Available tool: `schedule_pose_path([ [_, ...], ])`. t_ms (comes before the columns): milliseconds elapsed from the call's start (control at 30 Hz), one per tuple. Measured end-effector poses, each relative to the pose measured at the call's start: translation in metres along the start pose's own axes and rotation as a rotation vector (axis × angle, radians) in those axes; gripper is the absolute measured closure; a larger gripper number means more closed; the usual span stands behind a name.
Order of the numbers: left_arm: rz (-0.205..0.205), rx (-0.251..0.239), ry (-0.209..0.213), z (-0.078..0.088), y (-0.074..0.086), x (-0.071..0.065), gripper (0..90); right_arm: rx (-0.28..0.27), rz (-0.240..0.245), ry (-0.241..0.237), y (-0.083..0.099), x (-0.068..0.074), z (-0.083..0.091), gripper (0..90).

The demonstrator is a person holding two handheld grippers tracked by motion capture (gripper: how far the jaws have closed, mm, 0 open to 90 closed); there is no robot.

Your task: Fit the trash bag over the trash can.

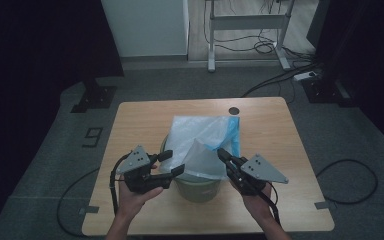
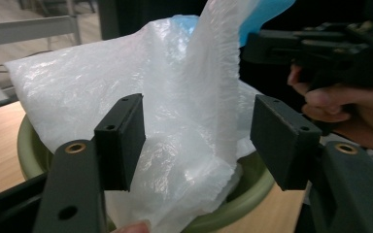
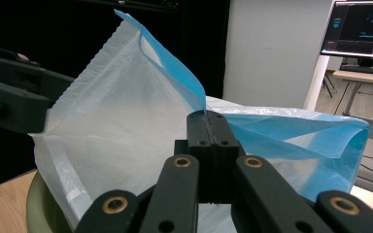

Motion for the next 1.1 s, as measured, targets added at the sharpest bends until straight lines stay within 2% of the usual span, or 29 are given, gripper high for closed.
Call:
schedule_pose_path([
  [167, -0.013, -0.007, -0.076, -0.008, 0.003, -0.002, 44.5, -0.002, -0.001, 0.001, 0.000, 0.000, 0.001, 89.2],
  [267, -0.022, -0.018, -0.093, -0.010, 0.003, -0.004, 53.9, -0.002, -0.001, 0.001, 0.000, 0.001, 0.001, 89.2],
  [400, -0.040, -0.015, -0.098, -0.014, 0.004, -0.007, 68.8, -0.003, 0.002, 0.001, 0.000, 0.001, 0.001, 89.2],
  [467, -0.042, -0.015, -0.087, -0.016, 0.005, -0.009, 76.5, -0.003, 0.004, 0.001, 0.000, 0.001, 0.002, 89.2],
  [600, -0.038, -0.030, -0.059, -0.015, 0.005, -0.010, 85.9, -0.002, 0.006, -0.002, 0.001, 0.002, 0.003, 89.2],
  [767, -0.017, -0.082, -0.061, -0.005, 0.004, -0.006, 89.8, -0.008, 0.005, -0.020, 0.001, 0.004, 0.005, 86.7],
  [867, 0.011, -0.117, -0.055, 0.001, 0.004, -0.002, 89.9, -0.022, -0.007, -0.033, 0.001, 0.005, 0.009, 73.3],
  [967, 0.032, -0.143, -0.056, 0.008, 0.005, 0.003, 89.9, -0.030, -0.032, -0.034, 0.002, 0.002, 0.016, 66.2],
  [1100, 0.054, -0.163, -0.057, 0.014, 0.007, 0.008, 89.9, -0.027, -0.060, 0.011, 0.006, -0.013, 0.023, 61.6],
])
Point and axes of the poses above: each handheld gripper's, and its own axes: z roughly backward along the jaws, y roughly out of its underside, x roughly to its left, the point moved 8 cm from there along -z, roughly forward along the jaws, and after that the axes turned 5 degrees about z, right-handed, at the moved point
